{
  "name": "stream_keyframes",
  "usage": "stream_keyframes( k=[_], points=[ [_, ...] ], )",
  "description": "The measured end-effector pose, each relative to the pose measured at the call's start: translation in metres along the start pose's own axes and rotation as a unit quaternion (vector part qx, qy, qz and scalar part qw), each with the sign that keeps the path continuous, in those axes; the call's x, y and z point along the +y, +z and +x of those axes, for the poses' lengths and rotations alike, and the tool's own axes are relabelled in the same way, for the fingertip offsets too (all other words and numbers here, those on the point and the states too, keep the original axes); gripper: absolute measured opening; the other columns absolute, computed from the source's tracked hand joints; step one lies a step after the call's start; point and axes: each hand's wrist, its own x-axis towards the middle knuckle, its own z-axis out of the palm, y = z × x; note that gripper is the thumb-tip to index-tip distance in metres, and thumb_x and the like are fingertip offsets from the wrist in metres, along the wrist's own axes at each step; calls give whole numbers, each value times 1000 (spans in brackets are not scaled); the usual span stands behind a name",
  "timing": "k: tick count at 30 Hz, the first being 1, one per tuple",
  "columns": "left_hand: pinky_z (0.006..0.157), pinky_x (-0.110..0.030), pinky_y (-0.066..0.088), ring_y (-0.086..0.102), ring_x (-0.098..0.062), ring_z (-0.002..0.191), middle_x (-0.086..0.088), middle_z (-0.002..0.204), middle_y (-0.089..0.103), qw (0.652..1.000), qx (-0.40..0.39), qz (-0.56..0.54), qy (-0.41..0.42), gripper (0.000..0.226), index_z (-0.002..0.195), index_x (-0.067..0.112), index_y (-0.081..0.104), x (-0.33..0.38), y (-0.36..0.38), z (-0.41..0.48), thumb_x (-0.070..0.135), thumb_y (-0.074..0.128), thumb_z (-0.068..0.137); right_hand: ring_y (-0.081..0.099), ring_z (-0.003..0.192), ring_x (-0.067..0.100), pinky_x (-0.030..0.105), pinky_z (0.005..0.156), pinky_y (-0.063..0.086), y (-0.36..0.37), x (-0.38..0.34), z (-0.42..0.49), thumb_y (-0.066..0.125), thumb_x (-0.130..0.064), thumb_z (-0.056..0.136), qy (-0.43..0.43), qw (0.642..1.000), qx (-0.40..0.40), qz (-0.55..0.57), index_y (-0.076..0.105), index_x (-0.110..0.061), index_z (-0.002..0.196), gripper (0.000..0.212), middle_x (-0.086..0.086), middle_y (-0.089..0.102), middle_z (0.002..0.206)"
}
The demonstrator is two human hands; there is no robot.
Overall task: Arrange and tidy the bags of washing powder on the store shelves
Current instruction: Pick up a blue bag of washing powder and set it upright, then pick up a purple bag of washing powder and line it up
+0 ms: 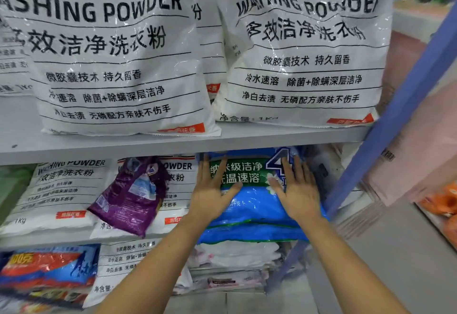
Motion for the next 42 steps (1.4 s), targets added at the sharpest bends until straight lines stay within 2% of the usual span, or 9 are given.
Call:
stream_keyframes(
  k=[5,8,12,15,19,26,30,37,42],
  points=[
    [110,-37,35,25,-20,143,0,159,17,996,-63,-61,-14,82,152,33,1,-17,-21,-31,51,51,91,18,143,32,42,115,14,0,5,3,-8,-80,69,14,998,-59,-15,23,-19,150,106,14,17,157],
    [115,-28,23,26,-17,142,-2,155,27,998,-48,-39,-20,72,151,22,19,-41,-45,-61,42,54,92,37,130,42,50,109,27,-7,-14,-11,33,-50,87,9,998,38,55,45,-3,137,69,27,41,141],
    [87,-23,45,59,-20,104,0,116,62,996,56,-24,-66,40,124,11,59,-77,-90,-102,27,65,89,50,105,30,37,94,35,3,-78,-50,48,-24,89,-64,974,121,182,60,-6,111,30,10,57,113],
    [64,-11,40,58,-4,75,14,92,63,983,106,-60,-136,20,106,17,65,-103,-128,-129,23,67,87,58,85,26,34,78,40,17,-137,-71,58,-11,89,-93,960,48,260,65,-10,99,12,4,64,93],
    [67,-15,45,64,-5,82,11,83,67,976,122,-87,-160,7,93,22,63,-135,-172,-144,18,66,88,57,71,21,35,63,47,38,-205,-81,60,-11,88,-79,950,-64,296,67,-10,93,9,6,64,80],
    [62,-2,42,64,-7,81,8,82,68,972,143,-94,-162,5,93,14,64,-192,-234,-151,14,65,88,52,115,29,40,96,43,84,-298,-77,66,-29,84,-164,967,-53,185,56,-11,123,44,10,56,125],
    [69,-18,50,65,-6,79,6,82,70,977,115,-100,-149,1,89,18,66,-213,-256,-158,18,65,88,31,137,31,49,114,21,107,-328,-72,64,-55,78,-185,979,-83,24,39,-21,142,76,9,33,150],
    [76,-27,54,65,-2,83,10,85,70,979,78,-125,-143,5,91,28,64,-240,-283,-166,24,65,88,70,70,24,32,54,55,85,-333,-58,81,-26,71,-174,982,45,54,71,-10,98,32,8,72,85],
    [75,-20,52,64,-2,85,13,88,68,978,80,-139,-133,13,91,37,59,-243,-289,-170,25,64,89,65,86,28,28,65,42,53,-322,-46,56,-17,93,-48,958,-48,278,64,-12,113,21,6,70,92]
  ],
)
